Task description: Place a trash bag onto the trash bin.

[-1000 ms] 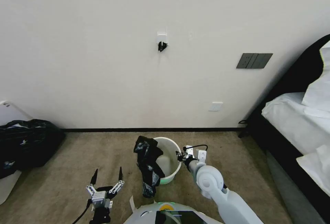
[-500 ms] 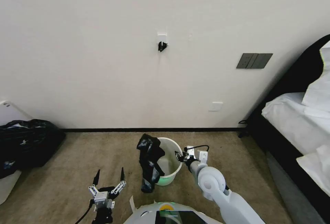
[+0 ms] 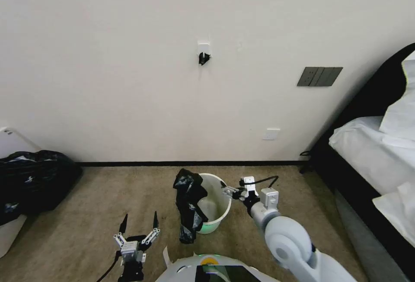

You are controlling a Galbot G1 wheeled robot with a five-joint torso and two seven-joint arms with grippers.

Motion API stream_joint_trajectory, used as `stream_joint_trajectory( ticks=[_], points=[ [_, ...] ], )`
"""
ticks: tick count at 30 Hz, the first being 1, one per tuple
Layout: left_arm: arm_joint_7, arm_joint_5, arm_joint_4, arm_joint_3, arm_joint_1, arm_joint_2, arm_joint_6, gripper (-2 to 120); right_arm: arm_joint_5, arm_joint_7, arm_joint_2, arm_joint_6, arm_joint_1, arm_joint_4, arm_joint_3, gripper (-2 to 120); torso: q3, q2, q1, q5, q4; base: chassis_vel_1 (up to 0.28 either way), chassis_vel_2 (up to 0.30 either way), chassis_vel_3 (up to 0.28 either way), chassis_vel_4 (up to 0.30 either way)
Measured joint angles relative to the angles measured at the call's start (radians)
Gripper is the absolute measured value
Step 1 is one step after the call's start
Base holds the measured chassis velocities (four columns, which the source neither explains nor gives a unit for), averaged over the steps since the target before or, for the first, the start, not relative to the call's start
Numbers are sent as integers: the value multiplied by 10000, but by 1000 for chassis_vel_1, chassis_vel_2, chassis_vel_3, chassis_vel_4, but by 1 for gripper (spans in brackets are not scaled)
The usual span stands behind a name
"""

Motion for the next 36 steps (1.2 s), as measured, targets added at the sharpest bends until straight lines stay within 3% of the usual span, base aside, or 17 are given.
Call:
stream_joint_trajectory(
  ticks=[6, 16, 28, 36],
  points=[
    [4, 42, 36, 31, -50, -50, 139, 100, 2678, -139, -812, -1013, 1239, 259, -801, 100, 0, 1, 0, 2, 1, 0, 0, 0, 0],
    [12, 64, 70, -5, -85, -128, 308, 100, 4272, -714, -1173, -1100, 3977, -1266, -3317, 100, 1, 0, 0, 2, 0, 0, 0, 0, 0],
    [18, 140, 164, 5, -154, -299, 374, 100, 4613, -697, -680, -1092, 5923, -2578, -5068, 100, 1, 0, 0, 0, 0, 0, 0, 0, 0],
    [17, 133, 268, 17, -221, -333, 343, 100, 4715, -691, -494, -1086, 6299, -2803, -5558, 96, 1, 0, 0, 0, 0, 0, 0, 0, 0]
  ],
)
